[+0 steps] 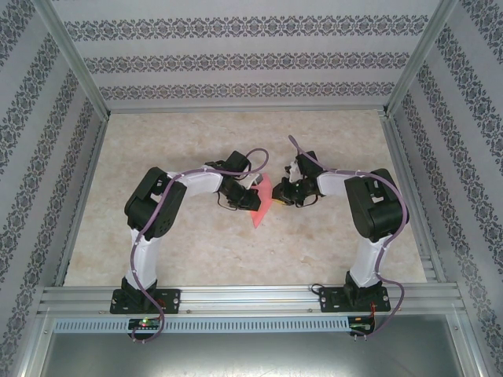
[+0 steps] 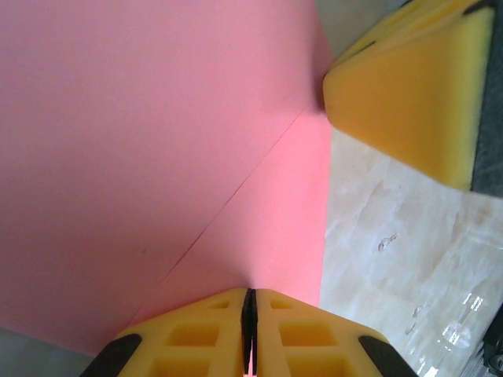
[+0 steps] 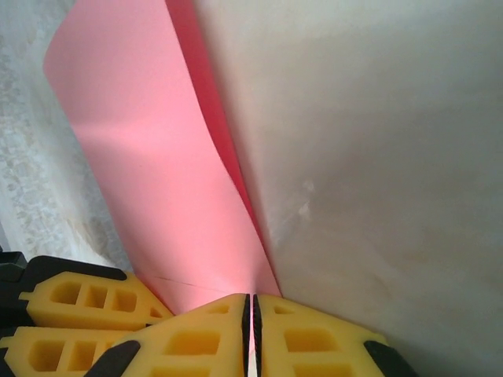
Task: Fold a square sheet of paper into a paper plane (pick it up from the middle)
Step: Third fold the triangle at the center of the table.
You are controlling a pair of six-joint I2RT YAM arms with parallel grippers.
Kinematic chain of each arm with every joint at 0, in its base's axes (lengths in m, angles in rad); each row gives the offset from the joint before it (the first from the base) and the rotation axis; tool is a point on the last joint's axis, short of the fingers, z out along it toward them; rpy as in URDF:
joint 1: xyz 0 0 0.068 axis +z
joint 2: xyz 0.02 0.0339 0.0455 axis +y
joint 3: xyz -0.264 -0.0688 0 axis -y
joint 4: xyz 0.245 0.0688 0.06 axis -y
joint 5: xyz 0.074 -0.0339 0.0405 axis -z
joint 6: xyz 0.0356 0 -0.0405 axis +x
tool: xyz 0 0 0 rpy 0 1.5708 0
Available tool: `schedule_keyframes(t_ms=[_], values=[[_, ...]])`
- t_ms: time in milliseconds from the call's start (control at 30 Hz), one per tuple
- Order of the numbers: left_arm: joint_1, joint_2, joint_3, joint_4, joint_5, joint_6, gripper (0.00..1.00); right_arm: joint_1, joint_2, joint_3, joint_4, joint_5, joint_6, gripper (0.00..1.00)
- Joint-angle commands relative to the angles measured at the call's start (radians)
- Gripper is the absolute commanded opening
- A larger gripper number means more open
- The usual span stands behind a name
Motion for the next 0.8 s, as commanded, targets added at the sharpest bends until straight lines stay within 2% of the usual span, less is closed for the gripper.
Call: schedule_keyframes(t_ms=[0, 233, 433, 600, 767], values=[[0.004, 0.055, -0.07, -0.098, -0.126, 0.039, 0.13, -0.036, -0.007, 0.026, -0.032, 0.085, -0.038, 0.12], [0.004, 0.053, -0.072, -0.092, -0.126, 0.039, 0.13, -0.018, -0.068, 0.025, -0.042, 0.071, -0.034, 0.09], [0.004, 0.056, -0.058, -0.092, -0.112, 0.036, 0.13, 0.057, -0.111, -0.017, -0.027, 0.041, 0.019, 0.06], [0.004, 0.052, -0.056, -0.091, -0.106, 0.034, 0.13, 0.11, -0.053, -0.022, 0.0, 0.043, 0.059, 0.04], [0.004, 0.042, -0.057, -0.097, -0.108, 0.038, 0.13, 0.117, 0.007, 0.017, -0.014, 0.064, 0.04, 0.03]])
